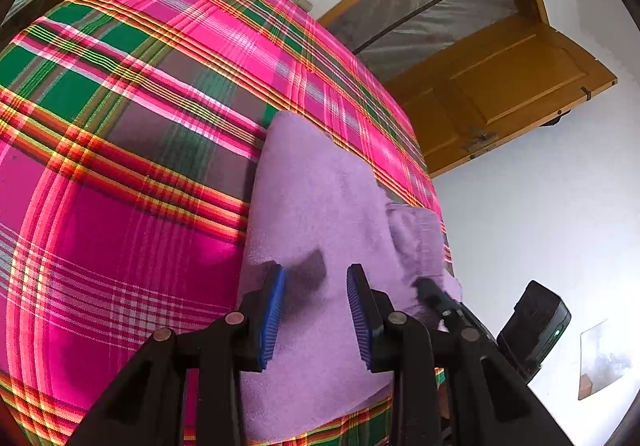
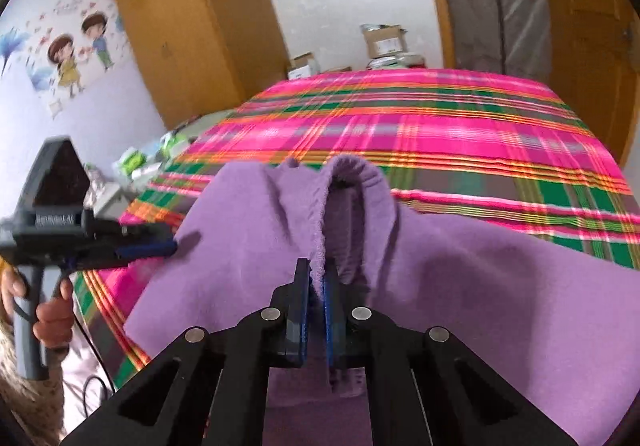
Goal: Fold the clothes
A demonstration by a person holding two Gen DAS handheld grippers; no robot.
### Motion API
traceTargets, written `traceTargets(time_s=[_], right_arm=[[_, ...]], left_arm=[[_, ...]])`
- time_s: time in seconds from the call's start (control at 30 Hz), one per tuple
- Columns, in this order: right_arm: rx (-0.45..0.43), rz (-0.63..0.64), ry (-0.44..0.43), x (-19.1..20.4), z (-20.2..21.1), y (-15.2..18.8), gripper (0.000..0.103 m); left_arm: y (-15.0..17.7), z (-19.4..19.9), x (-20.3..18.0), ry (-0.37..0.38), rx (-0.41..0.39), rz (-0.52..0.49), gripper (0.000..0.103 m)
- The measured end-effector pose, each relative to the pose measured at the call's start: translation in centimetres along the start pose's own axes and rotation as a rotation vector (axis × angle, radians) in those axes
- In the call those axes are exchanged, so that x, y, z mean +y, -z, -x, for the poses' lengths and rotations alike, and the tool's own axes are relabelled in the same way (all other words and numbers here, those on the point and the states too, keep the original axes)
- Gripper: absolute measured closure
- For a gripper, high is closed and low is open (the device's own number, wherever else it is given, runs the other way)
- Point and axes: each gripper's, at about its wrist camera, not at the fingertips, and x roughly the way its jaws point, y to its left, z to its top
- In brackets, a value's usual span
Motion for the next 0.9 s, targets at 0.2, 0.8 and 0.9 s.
traceTargets(time_s=[0.2,0.8,0.9], right_arm=[[0.045,-0.118,-0.058,-2.1,0.4,1.2,0.090],[0.130,-0.254,-0.219,-4.3,-2.9,0.9,0.066],[0.111,-0.259,-0.241,-4.0,-2.2,0.6,0.085]], left_arm=[[-0.3,-0.4,0.4,0.006,0.011,0.004,0.071],[0.1,-0.5,0.9,0.004,0.007,0.014,0.071],[0.0,-0.5,0.8,0.006,0.009,0.015,0.071]])
